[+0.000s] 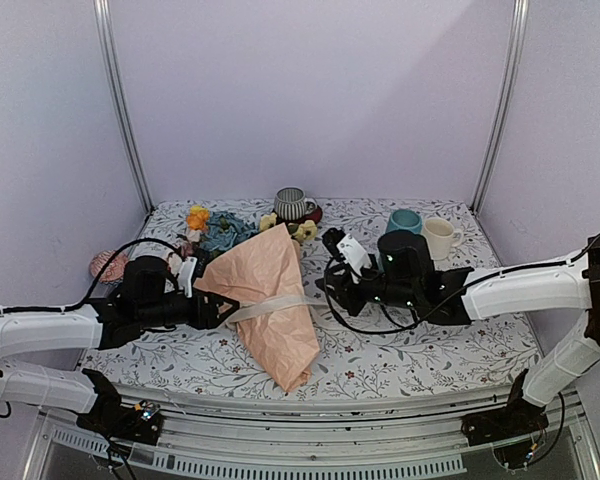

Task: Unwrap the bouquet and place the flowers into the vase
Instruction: Untie the half-tied ribbon from the folded wrapping paper.

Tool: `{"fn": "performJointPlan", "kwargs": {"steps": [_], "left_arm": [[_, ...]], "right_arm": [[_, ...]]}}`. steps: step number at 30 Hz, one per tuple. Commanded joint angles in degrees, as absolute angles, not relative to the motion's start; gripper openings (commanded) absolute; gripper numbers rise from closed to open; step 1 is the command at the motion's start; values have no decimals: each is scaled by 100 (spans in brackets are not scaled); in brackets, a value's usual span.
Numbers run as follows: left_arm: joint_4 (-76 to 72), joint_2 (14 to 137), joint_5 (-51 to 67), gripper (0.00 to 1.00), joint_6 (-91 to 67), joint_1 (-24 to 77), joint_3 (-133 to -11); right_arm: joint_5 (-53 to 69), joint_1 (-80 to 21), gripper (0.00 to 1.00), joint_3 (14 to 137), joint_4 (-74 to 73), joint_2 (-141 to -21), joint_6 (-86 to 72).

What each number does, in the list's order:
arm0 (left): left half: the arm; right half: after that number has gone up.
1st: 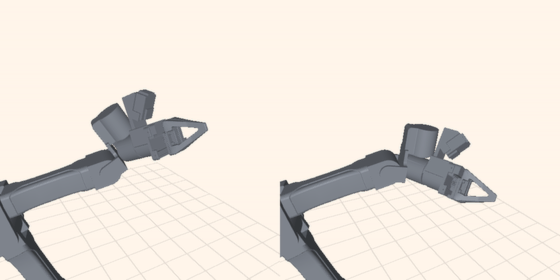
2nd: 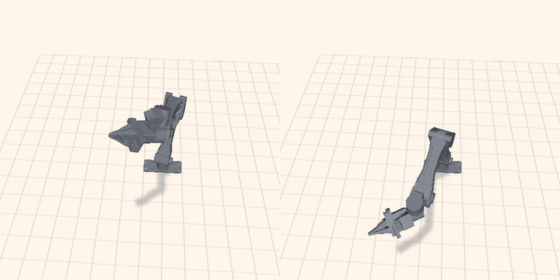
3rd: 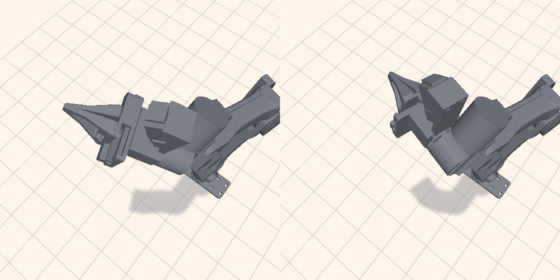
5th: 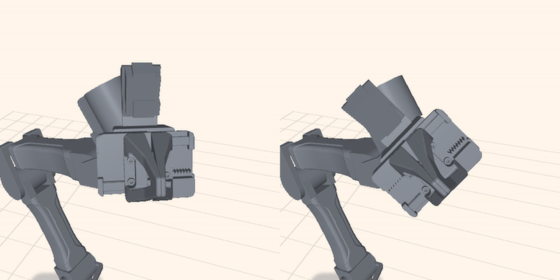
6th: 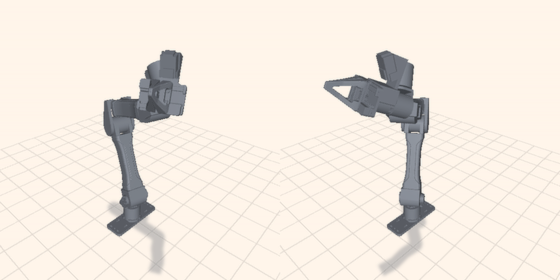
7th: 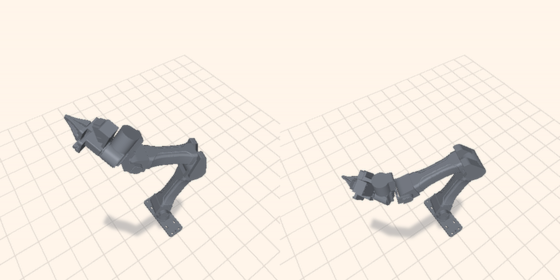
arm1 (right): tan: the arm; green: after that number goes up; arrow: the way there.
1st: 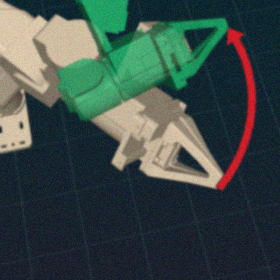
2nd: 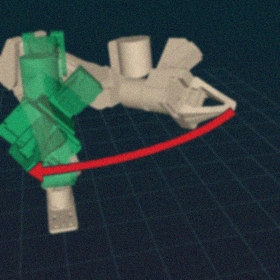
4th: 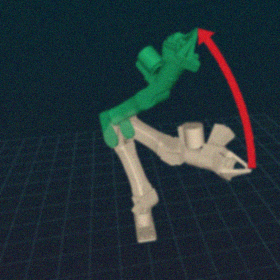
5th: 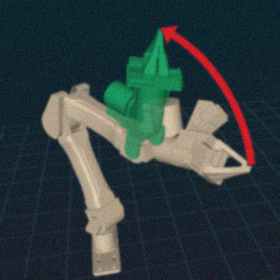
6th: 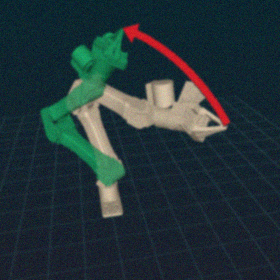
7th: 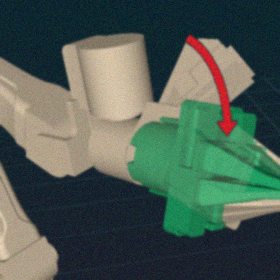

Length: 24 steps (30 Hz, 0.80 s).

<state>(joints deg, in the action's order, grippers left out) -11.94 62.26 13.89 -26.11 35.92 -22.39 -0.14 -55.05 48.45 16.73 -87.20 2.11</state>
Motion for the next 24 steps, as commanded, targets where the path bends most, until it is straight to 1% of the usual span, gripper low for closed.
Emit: {"fn": "performJointPlan", "kwargs": {"steps": [1,7,20,24], "left_arm": [[-1178,6253,1345,62,-2526,3721,-2366],[-1168,6275,1312,62,-2509,3745,-2364],[-1142,6521,1338,60,-2431,3770,-2420],[-1154,6728,1338,59,-2386,3775,-2525]], "right_arm": [[176,-5811,30,5435,1457,-9009,730],[220,-6029,33,6147,1290,-9583,961],[629,-6208,33,7230,352,-10510,1412],[450,-6239,37,7537,49,-10815,1489]]}}
